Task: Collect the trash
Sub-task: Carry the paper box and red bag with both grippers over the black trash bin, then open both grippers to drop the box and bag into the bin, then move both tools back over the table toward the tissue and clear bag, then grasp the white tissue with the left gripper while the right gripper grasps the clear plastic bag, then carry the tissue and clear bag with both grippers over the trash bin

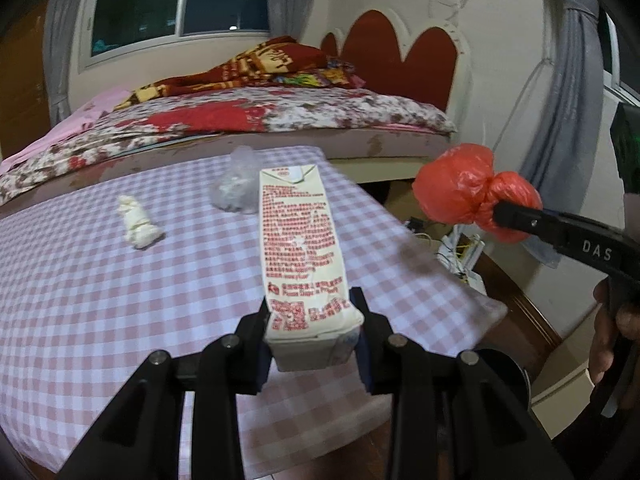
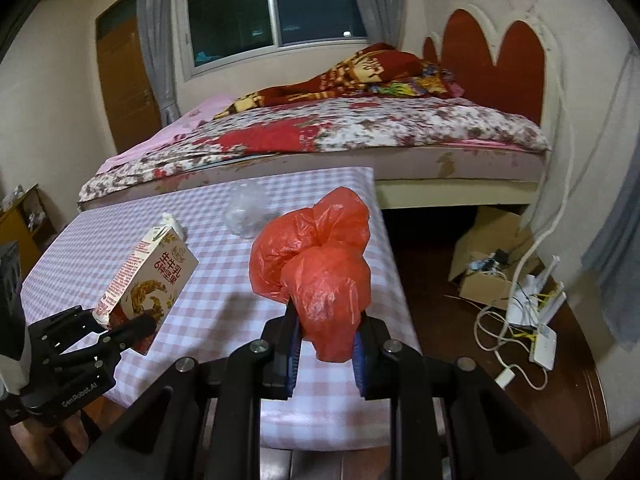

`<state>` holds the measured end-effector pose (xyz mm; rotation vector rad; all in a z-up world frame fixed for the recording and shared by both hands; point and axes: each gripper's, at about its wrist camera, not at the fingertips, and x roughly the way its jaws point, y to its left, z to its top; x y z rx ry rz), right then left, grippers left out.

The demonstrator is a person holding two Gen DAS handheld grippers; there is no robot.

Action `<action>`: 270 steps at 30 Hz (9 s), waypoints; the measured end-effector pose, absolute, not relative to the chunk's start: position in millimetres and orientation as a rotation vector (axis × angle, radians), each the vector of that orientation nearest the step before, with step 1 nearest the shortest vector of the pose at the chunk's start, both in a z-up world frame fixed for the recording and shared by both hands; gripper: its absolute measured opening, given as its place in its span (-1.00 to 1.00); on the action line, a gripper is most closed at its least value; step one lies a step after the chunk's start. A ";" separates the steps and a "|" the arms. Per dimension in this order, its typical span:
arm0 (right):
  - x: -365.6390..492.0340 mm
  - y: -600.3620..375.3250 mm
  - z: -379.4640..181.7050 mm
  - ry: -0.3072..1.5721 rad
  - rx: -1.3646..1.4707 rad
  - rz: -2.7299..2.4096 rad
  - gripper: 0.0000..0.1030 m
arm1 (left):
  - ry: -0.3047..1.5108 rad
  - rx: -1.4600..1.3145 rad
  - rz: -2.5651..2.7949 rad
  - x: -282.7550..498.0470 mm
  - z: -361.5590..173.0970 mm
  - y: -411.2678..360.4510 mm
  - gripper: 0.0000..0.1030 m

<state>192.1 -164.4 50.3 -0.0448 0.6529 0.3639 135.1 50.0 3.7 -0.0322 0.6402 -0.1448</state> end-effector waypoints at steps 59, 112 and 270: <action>111.8 -388.9 -129.1 1.168 -0.013 0.098 -0.56 | 1.080 0.197 -0.680 100.3 -148.4 -212.0 -0.32; 126.3 -367.7 -72.7 1.060 -0.092 -0.023 0.97 | 0.799 0.142 -0.404 98.1 -62.4 -138.0 0.98; 107.0 -380.5 -108.8 0.941 0.054 0.033 -0.11 | 0.880 0.213 -0.667 111.1 -135.9 -195.7 -0.30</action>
